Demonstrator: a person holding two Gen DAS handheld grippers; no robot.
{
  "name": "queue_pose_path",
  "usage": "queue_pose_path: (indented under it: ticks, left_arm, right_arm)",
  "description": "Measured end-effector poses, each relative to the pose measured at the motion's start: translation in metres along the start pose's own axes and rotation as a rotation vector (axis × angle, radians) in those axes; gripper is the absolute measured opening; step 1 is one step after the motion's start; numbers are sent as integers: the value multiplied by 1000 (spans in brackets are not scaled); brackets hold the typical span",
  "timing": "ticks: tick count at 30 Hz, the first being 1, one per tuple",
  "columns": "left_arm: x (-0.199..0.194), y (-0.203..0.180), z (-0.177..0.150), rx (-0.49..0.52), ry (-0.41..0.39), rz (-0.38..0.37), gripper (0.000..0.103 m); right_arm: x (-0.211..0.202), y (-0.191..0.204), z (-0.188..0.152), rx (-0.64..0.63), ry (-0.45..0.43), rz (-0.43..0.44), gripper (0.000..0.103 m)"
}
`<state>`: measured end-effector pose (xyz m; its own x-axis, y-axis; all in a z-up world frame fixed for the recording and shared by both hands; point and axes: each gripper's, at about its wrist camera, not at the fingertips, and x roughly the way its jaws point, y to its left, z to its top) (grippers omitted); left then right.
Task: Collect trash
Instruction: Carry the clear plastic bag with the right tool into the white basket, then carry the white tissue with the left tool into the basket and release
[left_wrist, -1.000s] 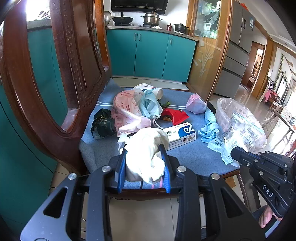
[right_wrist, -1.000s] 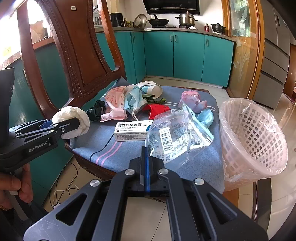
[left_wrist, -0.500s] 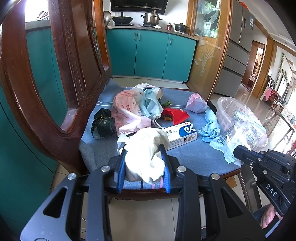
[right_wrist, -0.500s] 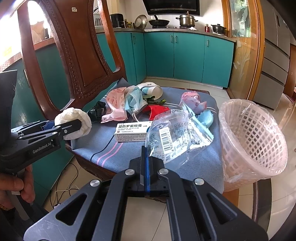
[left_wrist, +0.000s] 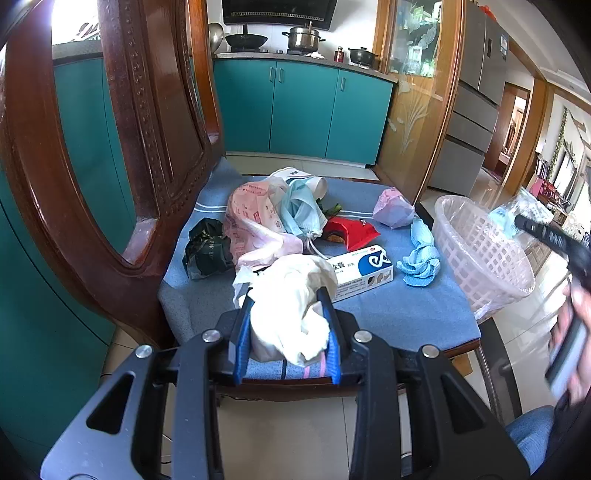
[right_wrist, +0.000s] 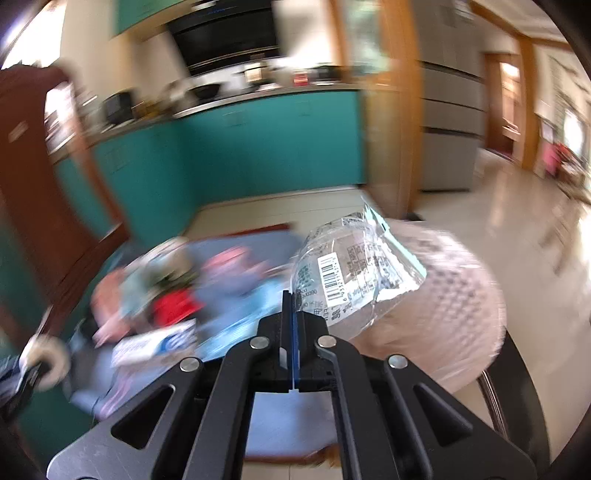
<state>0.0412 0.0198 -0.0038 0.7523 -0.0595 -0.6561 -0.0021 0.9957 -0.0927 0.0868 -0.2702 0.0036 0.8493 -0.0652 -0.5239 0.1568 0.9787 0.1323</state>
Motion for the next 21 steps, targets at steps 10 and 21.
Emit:
queue_pose_path:
  ticks: [10,21]
  left_arm:
    - [1,-6,-3,12,9,-14,33]
    - [30,-64,15,88,24,-52,33]
  right_arm:
    - [56,-80,15,255,47,-162,60]
    - [0,-66,29,219,-70,-119,89]
